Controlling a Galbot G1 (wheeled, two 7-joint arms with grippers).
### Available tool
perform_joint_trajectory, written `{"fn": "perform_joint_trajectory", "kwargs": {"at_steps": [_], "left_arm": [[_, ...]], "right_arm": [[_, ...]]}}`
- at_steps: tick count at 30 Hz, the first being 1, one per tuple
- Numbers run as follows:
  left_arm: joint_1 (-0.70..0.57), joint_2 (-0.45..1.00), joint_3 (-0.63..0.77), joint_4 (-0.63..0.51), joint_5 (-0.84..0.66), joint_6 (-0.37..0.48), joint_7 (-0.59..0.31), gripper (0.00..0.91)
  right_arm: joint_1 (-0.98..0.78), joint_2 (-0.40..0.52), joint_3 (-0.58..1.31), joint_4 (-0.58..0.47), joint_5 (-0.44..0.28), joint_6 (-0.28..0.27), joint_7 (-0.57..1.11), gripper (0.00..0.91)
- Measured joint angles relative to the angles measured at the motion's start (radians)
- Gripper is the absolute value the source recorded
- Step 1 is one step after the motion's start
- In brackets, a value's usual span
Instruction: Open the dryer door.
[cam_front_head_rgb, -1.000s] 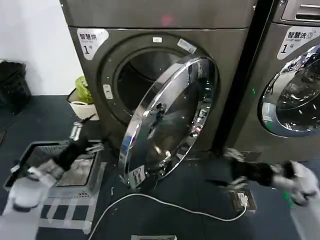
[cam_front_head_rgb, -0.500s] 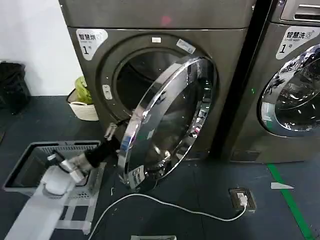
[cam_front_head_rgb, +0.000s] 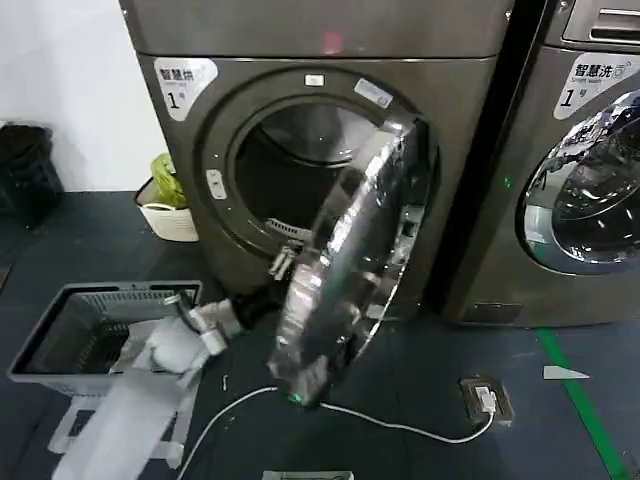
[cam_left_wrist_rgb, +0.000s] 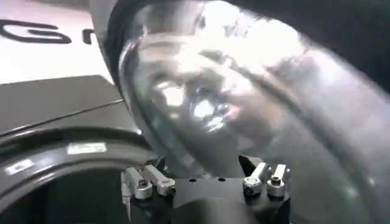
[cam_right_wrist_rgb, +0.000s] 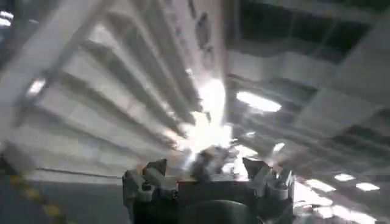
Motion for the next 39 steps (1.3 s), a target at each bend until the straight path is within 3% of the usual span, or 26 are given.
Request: {"fn": "perform_joint_trajectory", "kwargs": {"at_steps": [3, 5, 20, 25, 39], "left_arm": [[-0.043, -0.028, 0.061, 0.027, 0.003, 0.000, 0.000, 0.907], [-0.076, -0.051, 0.102, 0.050, 0.003, 0.003, 0.001, 0.907], [-0.356, -0.352, 0.358, 0.343, 0.073, 0.027, -0.014, 0.907], [-0.417, -0.448, 0.370, 0.456, 0.077, 0.037, -0.019, 0.907], [-0.418, -0.505, 0.368, 0.497, 0.076, 0.057, -0.018, 0.907]], "right_arm": [[-0.035, 0.011, 0.050, 0.004, -0.004, -0.063, 0.042, 0.907], [-0.054, 0.013, 0.082, 0.000, -0.006, -0.070, 0.063, 0.907], [-0.132, 0.019, 0.226, -0.080, 0.000, -0.004, 0.085, 0.907], [-0.132, 0.012, 0.236, -0.088, -0.002, -0.033, 0.123, 0.907], [-0.182, -0.060, 0.291, -0.196, -0.007, 0.012, 0.128, 0.907]]}}
